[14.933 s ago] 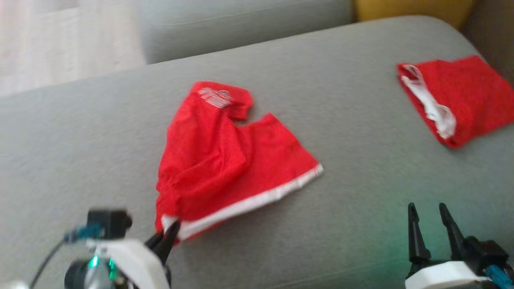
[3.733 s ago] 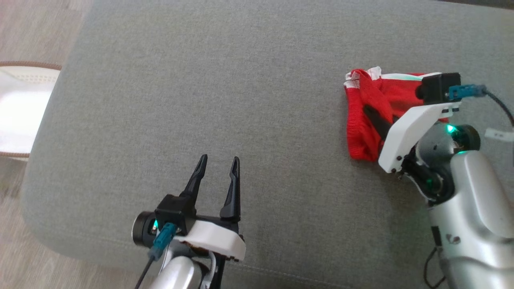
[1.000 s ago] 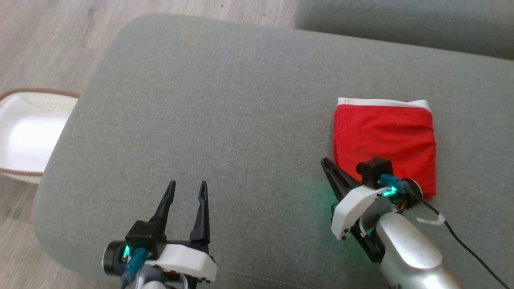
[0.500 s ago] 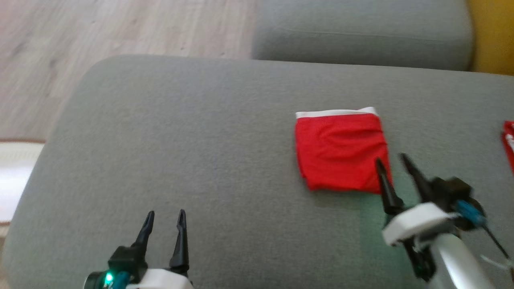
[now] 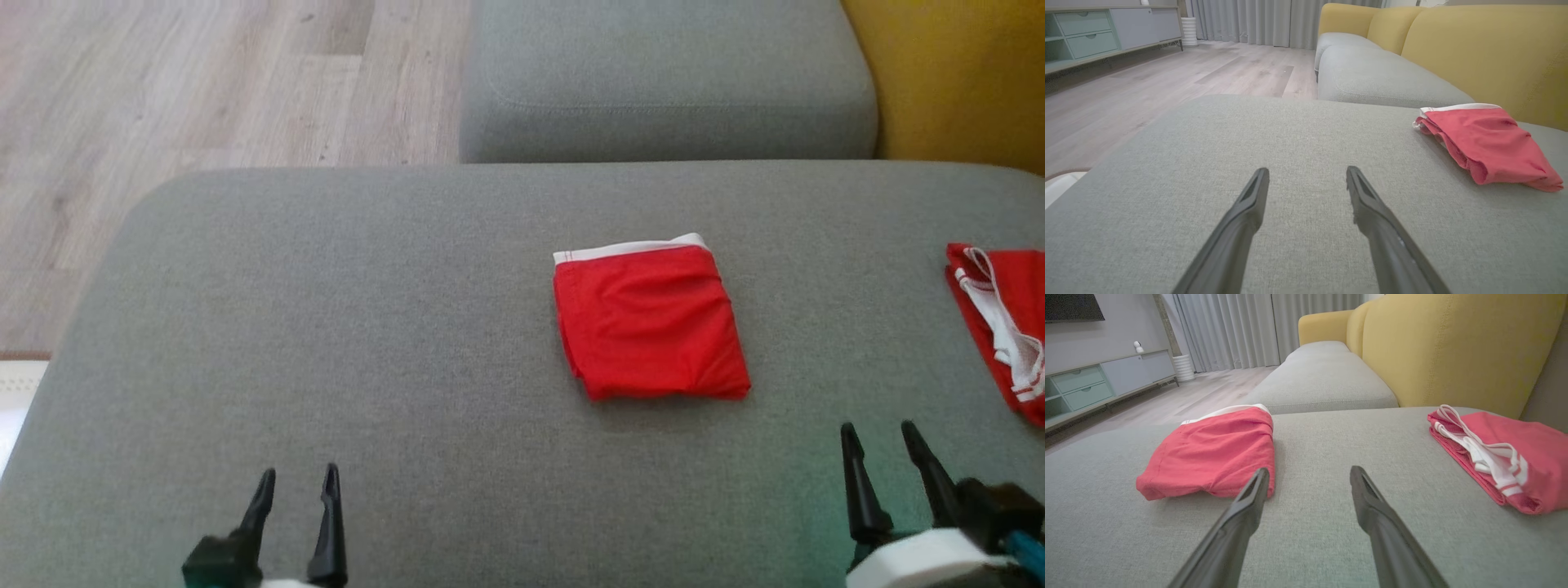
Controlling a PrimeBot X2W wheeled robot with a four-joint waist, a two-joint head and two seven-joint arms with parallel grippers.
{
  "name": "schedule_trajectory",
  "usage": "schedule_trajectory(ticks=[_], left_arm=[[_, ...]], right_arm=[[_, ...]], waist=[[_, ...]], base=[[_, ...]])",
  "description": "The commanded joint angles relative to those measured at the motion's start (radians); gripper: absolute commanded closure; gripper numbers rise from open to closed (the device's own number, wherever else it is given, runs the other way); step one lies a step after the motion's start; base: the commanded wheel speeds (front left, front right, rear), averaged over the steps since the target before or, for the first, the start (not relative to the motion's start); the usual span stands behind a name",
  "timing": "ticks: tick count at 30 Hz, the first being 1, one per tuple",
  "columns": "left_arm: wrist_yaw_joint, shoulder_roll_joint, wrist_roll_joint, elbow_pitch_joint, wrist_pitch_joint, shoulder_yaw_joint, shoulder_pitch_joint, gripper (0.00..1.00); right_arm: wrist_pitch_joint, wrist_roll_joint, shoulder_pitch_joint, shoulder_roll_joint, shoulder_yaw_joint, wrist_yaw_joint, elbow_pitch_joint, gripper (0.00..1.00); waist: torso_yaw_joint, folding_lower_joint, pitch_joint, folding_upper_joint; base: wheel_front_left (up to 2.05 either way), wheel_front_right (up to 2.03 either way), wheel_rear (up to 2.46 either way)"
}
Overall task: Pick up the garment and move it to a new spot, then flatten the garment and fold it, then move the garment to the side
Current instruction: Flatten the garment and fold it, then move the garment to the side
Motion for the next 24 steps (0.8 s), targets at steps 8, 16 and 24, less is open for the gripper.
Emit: schedule_trajectory(ticks=[8, 16, 24], left_arm=[[-0.016, -0.005, 0.019, -0.03, -0.012, 0.052, -0.021, 0.0], [-0.02, -0.009, 0.025, -0.033, -0.012, 0.053, -0.023, 0.0], [-0.021, -0.011, 0.024, -0.038, -0.012, 0.05, -0.024, 0.0]], right_arm=[[-0.021, -0.018, -0.022, 0.008, -0.007, -0.001, -0.03, 0.0], [-0.022, -0.024, -0.03, 0.015, 0.002, -0.001, -0.024, 0.0], [0.033, 0.035, -0.061, 0.018, 0.036, -0.001, -0.03, 0.0]], waist=[[0.016, 0.0, -0.01, 0.0], [0.032, 0.0, -0.003, 0.0], [0.04, 0.0, 0.015, 0.0]], base=[[0.0, 0.0, 0.0], [0.0, 0.0, 0.0], [0.0, 0.0, 0.0]])
